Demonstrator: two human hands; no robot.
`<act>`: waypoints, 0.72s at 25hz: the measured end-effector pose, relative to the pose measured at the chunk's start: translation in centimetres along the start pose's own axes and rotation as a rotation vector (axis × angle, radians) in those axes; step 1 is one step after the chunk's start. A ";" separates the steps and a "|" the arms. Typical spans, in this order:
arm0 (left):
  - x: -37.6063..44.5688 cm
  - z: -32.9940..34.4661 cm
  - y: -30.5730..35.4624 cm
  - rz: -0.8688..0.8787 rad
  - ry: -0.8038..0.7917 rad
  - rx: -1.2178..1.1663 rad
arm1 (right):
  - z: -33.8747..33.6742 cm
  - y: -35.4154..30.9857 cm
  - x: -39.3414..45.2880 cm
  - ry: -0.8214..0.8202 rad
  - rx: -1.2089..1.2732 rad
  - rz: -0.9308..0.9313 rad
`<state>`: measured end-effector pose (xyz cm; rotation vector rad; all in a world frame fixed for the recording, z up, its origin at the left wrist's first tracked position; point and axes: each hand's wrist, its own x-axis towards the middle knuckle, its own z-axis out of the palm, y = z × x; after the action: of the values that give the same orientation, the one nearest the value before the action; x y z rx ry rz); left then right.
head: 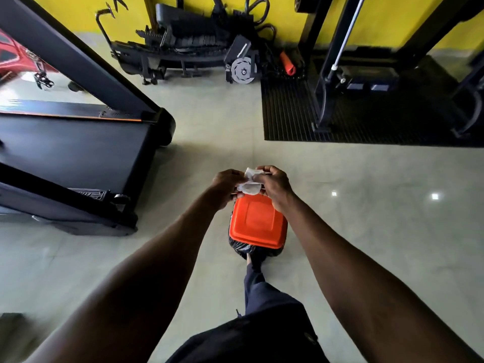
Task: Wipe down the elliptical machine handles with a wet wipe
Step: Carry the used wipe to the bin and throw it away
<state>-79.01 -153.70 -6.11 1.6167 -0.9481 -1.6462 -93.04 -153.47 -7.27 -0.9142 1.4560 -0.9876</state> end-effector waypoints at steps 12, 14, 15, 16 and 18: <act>21.4 4.4 4.3 -0.278 0.053 0.032 | -2.6 1.0 21.0 0.057 -0.088 0.333; 23.1 4.2 2.2 -0.356 0.012 0.004 | -2.3 2.7 22.1 0.067 -0.075 0.375; 24.0 3.9 1.0 -0.389 0.000 0.000 | -2.0 3.6 22.5 0.070 -0.067 0.403; 24.7 3.7 -0.2 -0.412 -0.005 -0.001 | -1.8 4.6 22.8 0.073 -0.066 0.435; 26.3 3.2 -2.6 -0.458 -0.009 -0.002 | -1.3 7.3 23.9 0.098 -0.116 0.454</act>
<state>-83.20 -174.26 -22.53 1.9276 -0.6045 -1.9485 -96.94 -173.02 -22.47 -0.5814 1.7205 -0.6216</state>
